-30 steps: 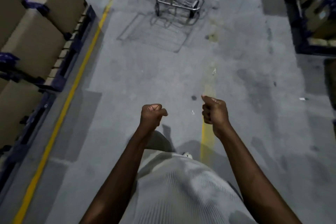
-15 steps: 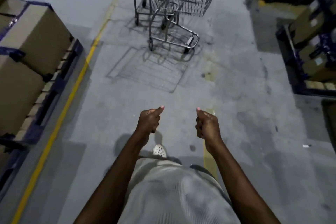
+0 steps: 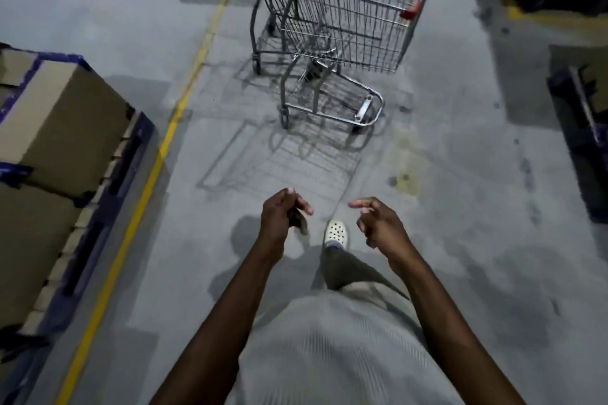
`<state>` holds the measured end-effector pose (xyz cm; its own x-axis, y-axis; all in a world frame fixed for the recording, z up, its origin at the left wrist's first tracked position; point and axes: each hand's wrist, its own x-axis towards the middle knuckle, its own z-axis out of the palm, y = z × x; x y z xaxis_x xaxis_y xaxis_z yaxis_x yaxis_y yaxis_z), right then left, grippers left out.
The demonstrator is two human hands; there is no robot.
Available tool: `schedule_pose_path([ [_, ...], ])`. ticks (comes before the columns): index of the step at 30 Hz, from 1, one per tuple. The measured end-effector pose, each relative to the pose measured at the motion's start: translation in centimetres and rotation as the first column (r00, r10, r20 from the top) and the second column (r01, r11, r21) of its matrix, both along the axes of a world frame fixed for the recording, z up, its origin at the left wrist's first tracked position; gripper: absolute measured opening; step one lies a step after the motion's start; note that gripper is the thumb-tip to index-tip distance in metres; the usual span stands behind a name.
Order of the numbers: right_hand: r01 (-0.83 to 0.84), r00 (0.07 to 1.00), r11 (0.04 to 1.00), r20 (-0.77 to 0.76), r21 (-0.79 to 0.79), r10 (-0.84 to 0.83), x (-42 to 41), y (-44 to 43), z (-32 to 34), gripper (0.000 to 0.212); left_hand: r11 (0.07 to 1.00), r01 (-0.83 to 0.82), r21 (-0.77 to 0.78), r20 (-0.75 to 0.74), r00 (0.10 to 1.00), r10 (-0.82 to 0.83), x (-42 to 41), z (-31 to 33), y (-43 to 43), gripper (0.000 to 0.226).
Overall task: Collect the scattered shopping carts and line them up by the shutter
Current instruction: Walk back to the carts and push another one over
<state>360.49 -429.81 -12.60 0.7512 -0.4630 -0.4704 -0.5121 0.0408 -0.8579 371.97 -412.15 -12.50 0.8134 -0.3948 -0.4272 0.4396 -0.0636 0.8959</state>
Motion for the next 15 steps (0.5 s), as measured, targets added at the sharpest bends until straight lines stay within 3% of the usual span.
schedule_pose_path([
  [3,-0.263,0.963,0.963,-0.072,-0.05,0.259,10.3,-4.7,1.1,0.023,0.999,-0.032,0.026,0.027,0.999,0.031,8.1,0.2,-3.4,0.023],
  [7,-0.486,0.873,0.851,-0.065,-0.201,0.483,23.9,-8.4,2.5,0.039,0.987,-0.158,0.024,0.129,0.98,0.153,18.4,2.9,-6.3,0.034],
  [11,-0.596,0.792,0.739,-0.076,-0.315,0.606,34.9,-9.3,2.6,0.051,0.958,-0.284,0.038,0.162,0.948,0.274,26.6,2.8,-6.7,0.044],
  [15,-0.667,0.721,0.632,-0.125,-0.395,0.682,44.1,-9.5,0.4,0.058,0.952,-0.302,0.042,0.163,0.943,0.291,35.3,1.1,-7.4,0.046],
])
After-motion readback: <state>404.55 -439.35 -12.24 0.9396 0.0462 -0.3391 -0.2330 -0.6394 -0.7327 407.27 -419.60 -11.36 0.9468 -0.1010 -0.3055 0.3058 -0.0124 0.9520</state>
